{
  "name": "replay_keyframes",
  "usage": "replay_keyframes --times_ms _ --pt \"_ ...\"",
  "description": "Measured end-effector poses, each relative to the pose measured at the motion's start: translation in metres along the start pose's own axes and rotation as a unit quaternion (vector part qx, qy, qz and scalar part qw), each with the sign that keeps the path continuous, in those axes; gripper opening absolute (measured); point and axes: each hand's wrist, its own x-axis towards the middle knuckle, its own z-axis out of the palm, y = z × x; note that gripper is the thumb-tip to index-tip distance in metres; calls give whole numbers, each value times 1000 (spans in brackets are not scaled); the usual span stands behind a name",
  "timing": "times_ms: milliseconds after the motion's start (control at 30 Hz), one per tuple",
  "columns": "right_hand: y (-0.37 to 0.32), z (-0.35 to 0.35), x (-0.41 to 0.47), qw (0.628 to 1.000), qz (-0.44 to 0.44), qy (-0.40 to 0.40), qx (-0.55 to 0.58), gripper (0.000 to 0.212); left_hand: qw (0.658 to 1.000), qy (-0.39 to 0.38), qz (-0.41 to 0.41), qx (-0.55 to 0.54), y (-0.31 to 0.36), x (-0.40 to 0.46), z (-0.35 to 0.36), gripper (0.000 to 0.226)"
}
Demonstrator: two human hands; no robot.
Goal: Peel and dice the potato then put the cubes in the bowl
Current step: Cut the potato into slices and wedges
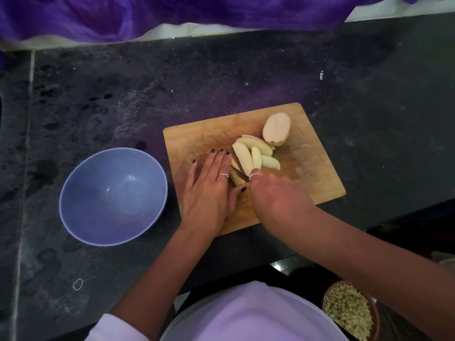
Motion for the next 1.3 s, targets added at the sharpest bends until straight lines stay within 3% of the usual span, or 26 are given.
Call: replay_keyframes --times_ms 400,667,1300 --pt "14 27 9 996 -49 66 26 32 995 -49 32 86 0 8 -12 69" --pt "24 34 -3 995 -45 73 50 22 996 -57 34 64 3 9 -12 69" --pt "40 69 -7 991 -64 84 88 25 993 -90 51 62 1 16 -10 70"
